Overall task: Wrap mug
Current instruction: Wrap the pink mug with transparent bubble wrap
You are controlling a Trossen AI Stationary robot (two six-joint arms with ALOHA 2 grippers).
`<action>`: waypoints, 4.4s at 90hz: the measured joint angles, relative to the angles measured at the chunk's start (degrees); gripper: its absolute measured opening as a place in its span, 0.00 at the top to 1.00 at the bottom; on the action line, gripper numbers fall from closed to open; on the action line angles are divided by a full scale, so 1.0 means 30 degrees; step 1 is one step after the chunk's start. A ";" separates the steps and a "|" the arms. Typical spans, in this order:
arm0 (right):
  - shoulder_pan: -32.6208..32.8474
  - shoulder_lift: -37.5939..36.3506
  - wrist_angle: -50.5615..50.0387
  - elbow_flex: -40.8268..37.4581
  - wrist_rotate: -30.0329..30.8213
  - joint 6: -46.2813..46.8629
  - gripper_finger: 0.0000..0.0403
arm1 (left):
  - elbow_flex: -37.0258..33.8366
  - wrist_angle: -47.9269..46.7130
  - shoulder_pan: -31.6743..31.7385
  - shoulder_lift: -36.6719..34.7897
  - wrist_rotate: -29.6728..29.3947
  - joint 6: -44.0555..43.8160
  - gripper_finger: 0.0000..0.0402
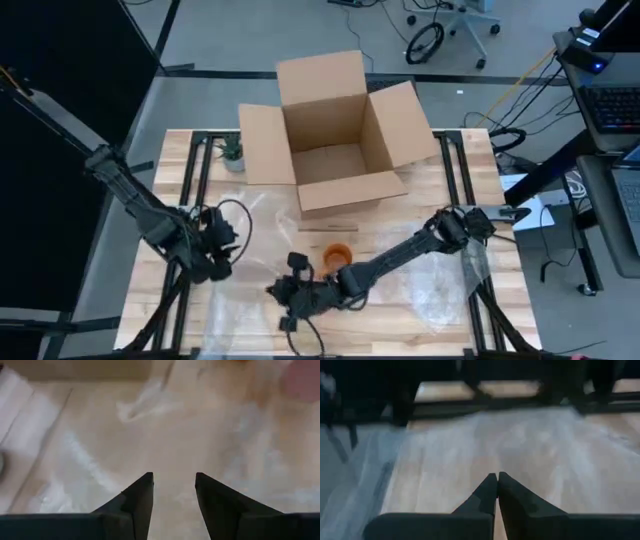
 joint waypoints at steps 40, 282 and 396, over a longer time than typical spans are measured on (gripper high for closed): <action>-0.3339 0.2232 -0.1060 -0.0114 -0.4407 -0.0093 1.00 | -0.6195 0.6230 0.3094 -0.0858 0.1193 0.1038 0.66; -0.2015 -0.5571 -1.6790 -0.0077 -0.5822 -0.2208 0.90 | -0.1663 1.0063 0.8434 0.0730 0.5093 0.7019 0.66; 0.6077 -0.6337 -2.3367 -0.1280 -0.0119 1.2518 0.49 | 0.9357 1.2890 0.5065 1.5953 0.6664 0.9048 0.68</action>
